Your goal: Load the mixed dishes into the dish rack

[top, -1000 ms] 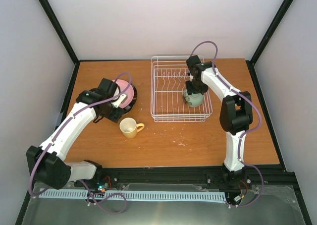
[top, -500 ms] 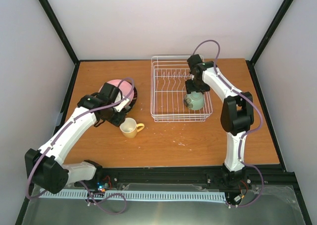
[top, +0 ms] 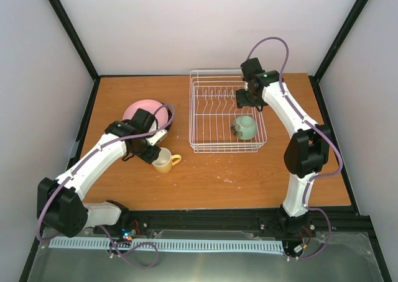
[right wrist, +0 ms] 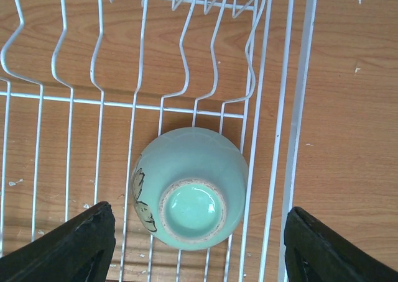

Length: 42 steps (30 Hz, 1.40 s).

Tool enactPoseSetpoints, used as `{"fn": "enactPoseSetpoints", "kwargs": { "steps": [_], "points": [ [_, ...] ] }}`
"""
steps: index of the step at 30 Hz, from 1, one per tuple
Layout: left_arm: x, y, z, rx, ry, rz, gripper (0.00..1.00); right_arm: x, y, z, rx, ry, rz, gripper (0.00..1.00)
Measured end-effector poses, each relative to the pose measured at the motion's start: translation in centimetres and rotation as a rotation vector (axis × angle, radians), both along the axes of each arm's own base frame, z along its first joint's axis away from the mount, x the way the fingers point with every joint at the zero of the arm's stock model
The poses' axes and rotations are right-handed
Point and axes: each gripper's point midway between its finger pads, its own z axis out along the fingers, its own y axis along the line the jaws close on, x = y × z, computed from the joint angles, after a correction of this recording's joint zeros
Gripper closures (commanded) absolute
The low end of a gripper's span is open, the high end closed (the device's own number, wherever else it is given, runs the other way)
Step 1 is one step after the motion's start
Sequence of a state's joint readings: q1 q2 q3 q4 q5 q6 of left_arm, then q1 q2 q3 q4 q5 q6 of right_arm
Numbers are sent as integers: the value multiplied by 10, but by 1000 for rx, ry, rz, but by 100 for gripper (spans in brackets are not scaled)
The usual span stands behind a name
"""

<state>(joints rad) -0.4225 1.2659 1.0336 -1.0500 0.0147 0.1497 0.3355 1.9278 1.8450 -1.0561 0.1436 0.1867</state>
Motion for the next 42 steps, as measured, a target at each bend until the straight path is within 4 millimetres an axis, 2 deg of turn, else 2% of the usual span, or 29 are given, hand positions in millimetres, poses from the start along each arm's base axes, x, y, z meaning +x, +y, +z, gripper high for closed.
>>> {"fn": "enactPoseSetpoints", "kwargs": {
  "steps": [10, 16, 19, 21, 24, 25, 31, 34, 36, 39, 42],
  "points": [
    [5, 2, -9, 28, 0, -2, 53, -2, -1, 13, 10, -28, -1, 27],
    [14, -1, -23, 45, 21, -16, 56, -4, -2, 23, 12, -49, -3, 27],
    [18, -4, -32, 49, 40, -20, 63, -5, -3, 27, 13, -58, -3, 27],
    [20, -6, -37, 50, 52, -22, 73, -5, -3, 30, 14, -64, -1, 27],
    [22, -9, -42, 45, 62, -24, 96, -6, -4, 33, 16, -70, -1, 27],
    [23, -8, -43, 48, 61, -26, 99, -6, -4, 33, 16, -72, -2, 27],
    [24, -12, -38, 35, 60, -29, 99, -6, -5, 36, 21, -74, 0, 27],
    [28, -12, -23, 38, 52, -15, 99, -7, -2, 39, 39, -73, 7, 27],
    [36, -13, -4, 40, 25, 1, 99, -7, 5, 48, 81, -82, 22, 28],
    [57, -19, 43, 36, -85, 35, 99, -6, 16, 66, 151, -100, 41, 27],
    [80, -30, 110, 36, -287, 71, 99, -5, 36, 99, 283, -133, 76, 30]
  ]
}}
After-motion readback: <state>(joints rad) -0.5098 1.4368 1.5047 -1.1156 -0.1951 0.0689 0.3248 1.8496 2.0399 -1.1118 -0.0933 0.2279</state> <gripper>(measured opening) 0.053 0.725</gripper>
